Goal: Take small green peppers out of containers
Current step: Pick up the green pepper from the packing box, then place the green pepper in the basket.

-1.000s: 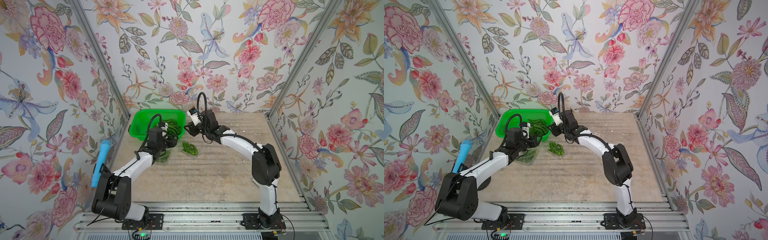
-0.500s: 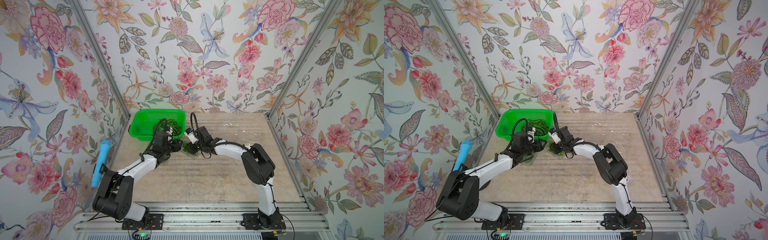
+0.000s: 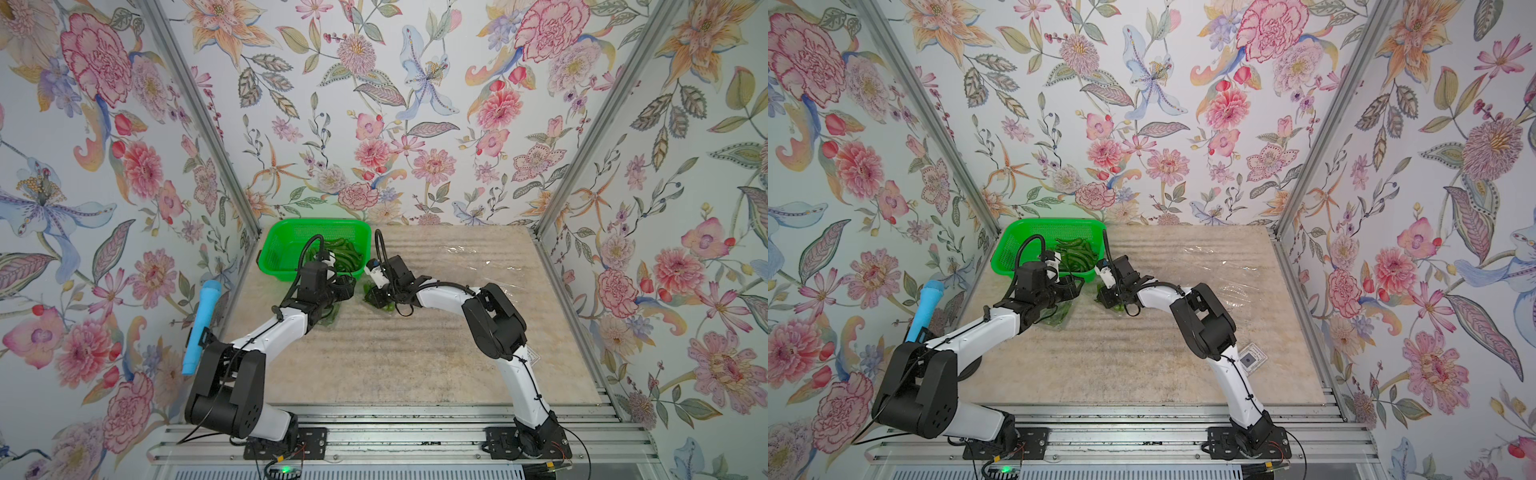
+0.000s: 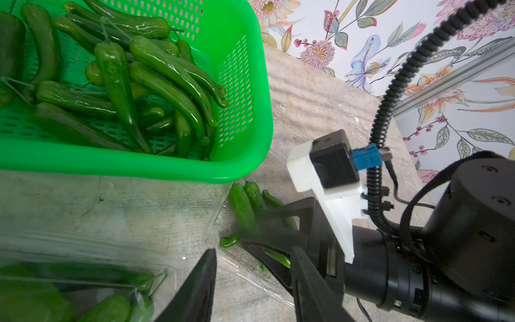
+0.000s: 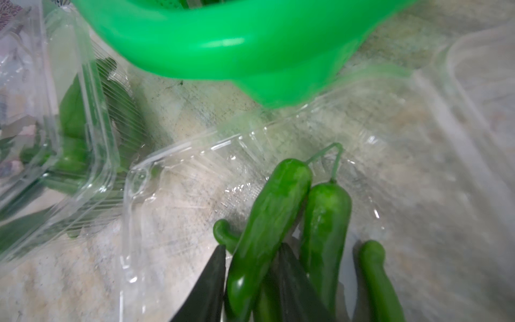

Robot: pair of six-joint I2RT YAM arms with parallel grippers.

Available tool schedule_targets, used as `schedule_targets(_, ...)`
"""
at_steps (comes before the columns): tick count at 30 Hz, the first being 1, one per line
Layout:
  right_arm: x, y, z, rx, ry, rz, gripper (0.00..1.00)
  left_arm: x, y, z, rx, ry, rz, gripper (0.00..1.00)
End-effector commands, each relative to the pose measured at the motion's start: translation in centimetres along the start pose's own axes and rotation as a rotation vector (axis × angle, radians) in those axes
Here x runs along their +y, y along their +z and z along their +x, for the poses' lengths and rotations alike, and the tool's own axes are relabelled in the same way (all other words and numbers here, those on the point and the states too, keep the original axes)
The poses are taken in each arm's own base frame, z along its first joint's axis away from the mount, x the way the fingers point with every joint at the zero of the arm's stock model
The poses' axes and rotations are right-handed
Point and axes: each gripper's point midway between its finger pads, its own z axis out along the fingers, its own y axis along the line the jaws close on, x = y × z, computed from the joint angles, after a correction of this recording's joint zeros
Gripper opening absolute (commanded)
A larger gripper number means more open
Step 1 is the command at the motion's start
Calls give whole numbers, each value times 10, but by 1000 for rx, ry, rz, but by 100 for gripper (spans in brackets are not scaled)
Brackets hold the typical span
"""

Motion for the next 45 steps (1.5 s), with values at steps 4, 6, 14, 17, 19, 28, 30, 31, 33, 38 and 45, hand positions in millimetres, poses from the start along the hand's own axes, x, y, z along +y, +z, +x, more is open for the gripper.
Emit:
schedule_targets(4,-3,7,-4,4,16,39,21,-3,-8,-8,-32,17,27,47)
schedule_targets(6,-4,6,-7,-3,14,40,18,-2,-8,-9,-33,17,27,47)
schedule_targets(14,13,-24,-32,-67,-28,28,11,1,-10,-16,-43,19,20,47)
schedule_targets(17,22,-49,-45,-109,-50,42,11,1,-12,-24,-55,28,16,47)
schedule_targets(19,29,-65,-51,-131,-61,39,11,0,-14,-33,-72,28,19,47)
schedule_targets(28,46,-102,-97,-240,-112,21,12,1,-27,-76,-170,12,9,47)
schedule_targets(30,46,-97,-112,-256,-119,5,12,4,-29,-86,-190,2,5,47)
schedule_targets(31,44,-90,-120,-264,-124,-2,12,5,-28,-90,-196,0,7,47)
schedule_targets(33,41,-77,-135,-271,-126,-22,12,7,-26,-96,-196,2,8,47)
schedule_targets(38,29,-37,-171,-307,-139,-73,18,7,-12,-102,-169,14,22,47)
schedule_targets(45,7,-26,-206,-416,-124,-86,57,22,4,-84,-89,28,-18,47)
